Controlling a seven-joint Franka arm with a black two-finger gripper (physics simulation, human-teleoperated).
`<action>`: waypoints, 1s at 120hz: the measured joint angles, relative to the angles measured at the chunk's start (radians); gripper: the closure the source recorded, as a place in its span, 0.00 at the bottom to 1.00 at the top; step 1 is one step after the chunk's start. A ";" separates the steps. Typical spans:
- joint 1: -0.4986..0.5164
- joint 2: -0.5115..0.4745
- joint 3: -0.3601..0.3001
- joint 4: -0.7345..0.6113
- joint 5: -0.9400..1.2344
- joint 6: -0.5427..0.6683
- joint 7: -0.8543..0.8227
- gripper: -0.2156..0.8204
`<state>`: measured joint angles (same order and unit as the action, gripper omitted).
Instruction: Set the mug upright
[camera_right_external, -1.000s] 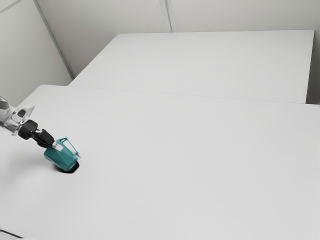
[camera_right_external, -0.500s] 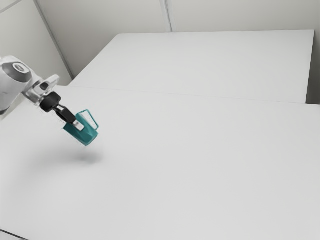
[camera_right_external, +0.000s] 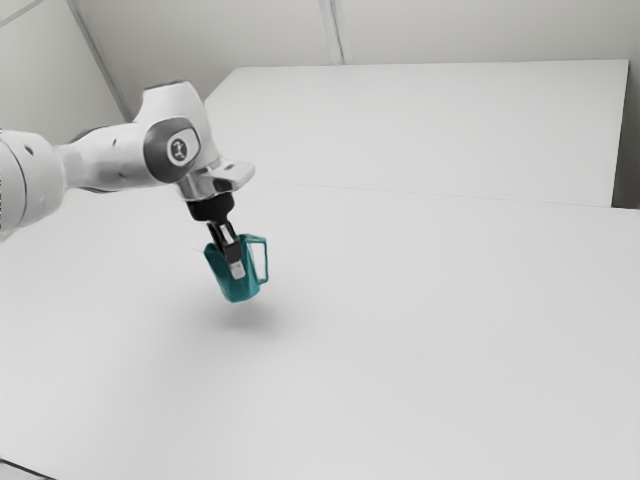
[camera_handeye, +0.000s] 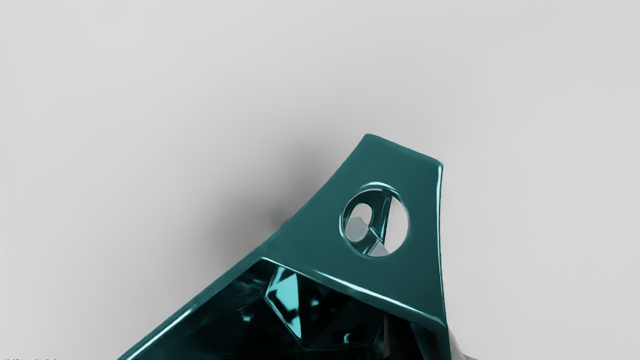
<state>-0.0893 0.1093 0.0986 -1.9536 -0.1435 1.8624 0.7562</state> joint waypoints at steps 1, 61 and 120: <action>-0.005 0.000 0.000 -0.002 0.008 0.005 -0.008 0.96; -0.123 0.099 -0.001 -0.071 0.172 0.316 -0.432 0.96; -0.161 0.087 0.016 -0.058 0.205 0.341 -0.613 0.35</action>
<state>-0.2501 0.1959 0.1150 -2.0117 0.0613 2.2037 0.1428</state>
